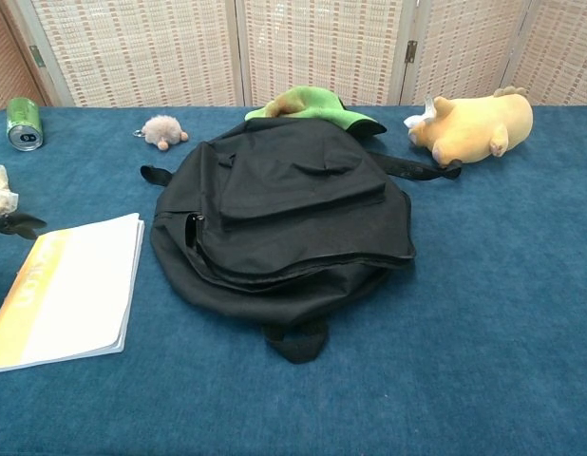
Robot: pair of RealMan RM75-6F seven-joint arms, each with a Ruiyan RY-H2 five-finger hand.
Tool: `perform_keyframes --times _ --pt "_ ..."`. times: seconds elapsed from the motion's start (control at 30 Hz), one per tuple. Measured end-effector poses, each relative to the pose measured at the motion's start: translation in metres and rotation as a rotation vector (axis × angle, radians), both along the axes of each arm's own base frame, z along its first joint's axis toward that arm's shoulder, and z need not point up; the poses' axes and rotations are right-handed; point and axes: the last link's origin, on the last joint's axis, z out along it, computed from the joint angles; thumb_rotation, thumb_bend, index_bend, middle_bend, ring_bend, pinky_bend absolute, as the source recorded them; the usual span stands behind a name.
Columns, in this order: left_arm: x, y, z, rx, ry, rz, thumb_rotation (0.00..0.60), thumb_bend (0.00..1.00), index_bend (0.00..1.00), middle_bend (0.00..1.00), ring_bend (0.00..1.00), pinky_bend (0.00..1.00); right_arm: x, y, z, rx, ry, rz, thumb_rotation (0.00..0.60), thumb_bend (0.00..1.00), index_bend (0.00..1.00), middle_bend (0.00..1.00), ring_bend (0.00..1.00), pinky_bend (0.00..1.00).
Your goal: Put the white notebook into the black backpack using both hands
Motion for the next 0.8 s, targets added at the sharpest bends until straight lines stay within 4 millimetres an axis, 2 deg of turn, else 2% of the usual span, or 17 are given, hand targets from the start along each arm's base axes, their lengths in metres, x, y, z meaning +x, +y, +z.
perform_keyframes --times 0.43,0.8 --pt "-0.007 0.003 -0.009 -0.027 -0.003 0.020 0.600 0.13 0.15 0.22 0.20 0.17 0.005 0.001 -0.001 0.000 -0.003 0.006 0.600 0.01 0.00 0.01 0.02 0.06" --pt "0.011 0.006 -0.023 -0.079 -0.075 -0.027 0.600 0.13 0.15 0.22 0.20 0.17 0.006 0.002 -0.001 0.000 -0.007 0.009 0.600 0.01 0.00 0.01 0.02 0.06"
